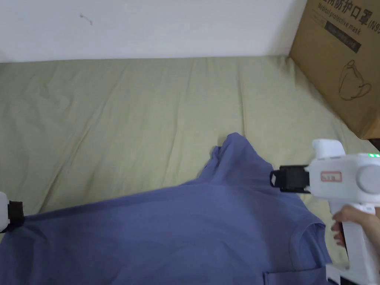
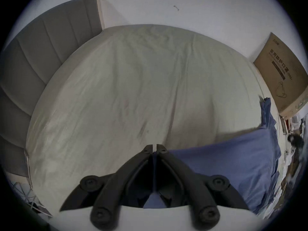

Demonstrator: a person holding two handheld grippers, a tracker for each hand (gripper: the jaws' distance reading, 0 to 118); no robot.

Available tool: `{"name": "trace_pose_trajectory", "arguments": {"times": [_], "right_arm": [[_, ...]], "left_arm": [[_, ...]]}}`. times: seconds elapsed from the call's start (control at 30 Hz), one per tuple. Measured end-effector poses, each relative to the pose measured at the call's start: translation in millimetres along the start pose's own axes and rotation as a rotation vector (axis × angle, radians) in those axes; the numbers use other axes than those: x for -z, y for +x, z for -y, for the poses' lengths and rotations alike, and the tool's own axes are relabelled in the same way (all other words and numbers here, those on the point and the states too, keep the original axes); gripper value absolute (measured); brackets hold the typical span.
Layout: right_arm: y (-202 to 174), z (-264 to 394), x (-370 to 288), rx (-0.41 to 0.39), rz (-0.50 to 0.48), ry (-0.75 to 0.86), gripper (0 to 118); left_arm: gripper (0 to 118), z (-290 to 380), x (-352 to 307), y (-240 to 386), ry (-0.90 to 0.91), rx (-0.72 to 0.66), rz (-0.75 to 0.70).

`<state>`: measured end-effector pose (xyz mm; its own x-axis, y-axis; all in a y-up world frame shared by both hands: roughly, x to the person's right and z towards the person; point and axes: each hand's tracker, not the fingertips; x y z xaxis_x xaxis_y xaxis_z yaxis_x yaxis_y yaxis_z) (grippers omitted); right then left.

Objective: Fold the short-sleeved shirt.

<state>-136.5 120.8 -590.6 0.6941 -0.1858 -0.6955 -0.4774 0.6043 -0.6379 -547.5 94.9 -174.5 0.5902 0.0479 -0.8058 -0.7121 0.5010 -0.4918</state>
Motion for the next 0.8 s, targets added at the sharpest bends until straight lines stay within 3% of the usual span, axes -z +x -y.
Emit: {"name": "trace_pose_trajectory", "arguments": {"times": [0.07, 0.17, 0.23, 0.3, 0.33, 0.37, 0.4, 0.43, 0.6, 0.67, 0.8], "right_arm": [[4.5, -19.4, 28.4, -0.002, 0.031, -0.050, 76], [6.2, -28.6, 70.0, -0.095, 0.072, -0.115, 76], [9.7, -22.8, 100.6, -0.101, 0.173, -0.225, 69], [16.2, -8.5, 118.9, -0.102, 0.126, -0.287, 66], [12.9, -9.1, 108.0, -0.091, 0.139, -0.205, 55], [10.2, -11.4, 100.5, -0.090, 0.132, -0.212, 35], [7.1, -12.0, 96.4, -0.134, 0.131, -0.199, 4], [3.7, -12.0, 95.3, -0.176, 0.163, -0.194, 0], [-6.3, -17.9, 83.1, -0.131, 0.174, -0.205, 0], [-7.6, -23.7, 65.1, -0.091, 0.122, -0.172, 0], [-16.2, -40.1, 9.5, -0.121, 0.128, -0.083, 0]], "left_arm": [[1, -0.2, -0.3, -0.6, 0.003, 0.014, -0.003], [1, -0.6, 0.8, -1.2, 0.005, 0.030, -0.006], [1, -1.2, 2.1, -2.7, 0.010, 0.022, -0.005], [1, -1.5, 3.2, -3.2, 0.012, 0.014, -0.002], [1, -1.8, 3.8, -2.7, 0.014, 0.022, -0.001], [1, -2.4, 3.9, -1.0, 0.013, 0.037, -0.010], [1, -3.0, 4.0, 0.9, 0.015, 0.060, -0.017], [1, -3.4, 3.9, 2.5, 0.016, 0.077, -0.020], [1, -4.9, -9.5, 4.8, 0.039, 0.079, -0.010], [1, -6.0, -18.0, 3.4, 0.046, 0.080, -0.012], [1, -10.2, -47.6, 3.5, 0.089, 0.074, 0.023]]}}
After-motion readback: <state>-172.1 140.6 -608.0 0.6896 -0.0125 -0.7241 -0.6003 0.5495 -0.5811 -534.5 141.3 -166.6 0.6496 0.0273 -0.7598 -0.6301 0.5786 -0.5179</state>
